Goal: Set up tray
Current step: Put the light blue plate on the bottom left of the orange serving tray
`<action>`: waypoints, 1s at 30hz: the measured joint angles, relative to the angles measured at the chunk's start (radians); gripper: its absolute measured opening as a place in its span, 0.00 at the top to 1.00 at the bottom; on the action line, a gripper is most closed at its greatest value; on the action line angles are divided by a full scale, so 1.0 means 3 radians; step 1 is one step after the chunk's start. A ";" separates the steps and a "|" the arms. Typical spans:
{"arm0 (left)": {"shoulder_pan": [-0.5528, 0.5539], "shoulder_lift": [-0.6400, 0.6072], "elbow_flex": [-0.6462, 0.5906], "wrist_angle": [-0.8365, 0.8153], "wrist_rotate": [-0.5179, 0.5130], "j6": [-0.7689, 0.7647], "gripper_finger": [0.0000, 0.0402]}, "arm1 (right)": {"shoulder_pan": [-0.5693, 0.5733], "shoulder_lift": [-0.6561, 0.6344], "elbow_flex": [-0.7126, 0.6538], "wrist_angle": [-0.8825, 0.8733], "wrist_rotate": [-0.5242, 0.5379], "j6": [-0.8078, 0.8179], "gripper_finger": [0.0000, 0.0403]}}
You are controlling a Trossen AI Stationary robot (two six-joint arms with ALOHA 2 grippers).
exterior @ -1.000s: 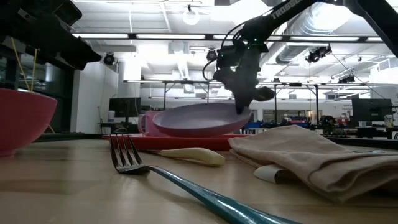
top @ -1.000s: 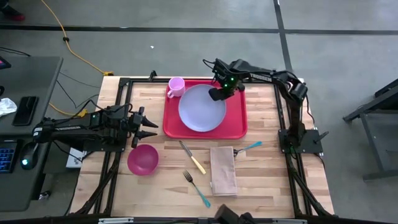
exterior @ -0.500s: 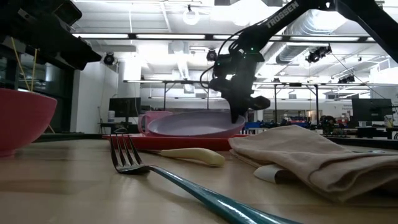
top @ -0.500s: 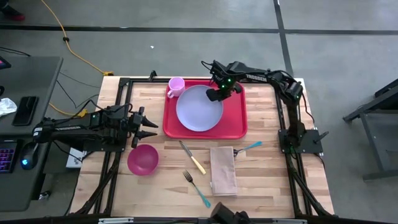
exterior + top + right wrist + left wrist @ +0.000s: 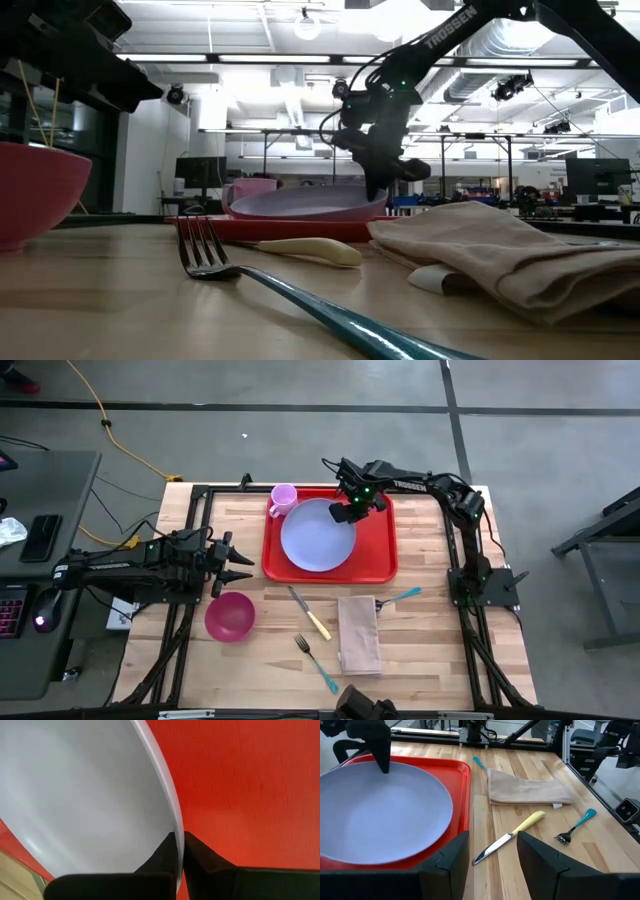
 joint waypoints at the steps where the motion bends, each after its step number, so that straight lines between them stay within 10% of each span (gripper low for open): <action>1: 0.0000 0.0001 0.0000 0.0000 0.0000 0.0002 0.52 | 0.0000 0.0000 0.0000 -0.0001 0.0000 0.0000 1.00; 30: 0.0001 0.0000 0.0001 -0.0022 0.0064 0.0005 0.52 | 0.0041 -0.0001 -0.0353 0.0353 -0.0188 -0.0069 1.00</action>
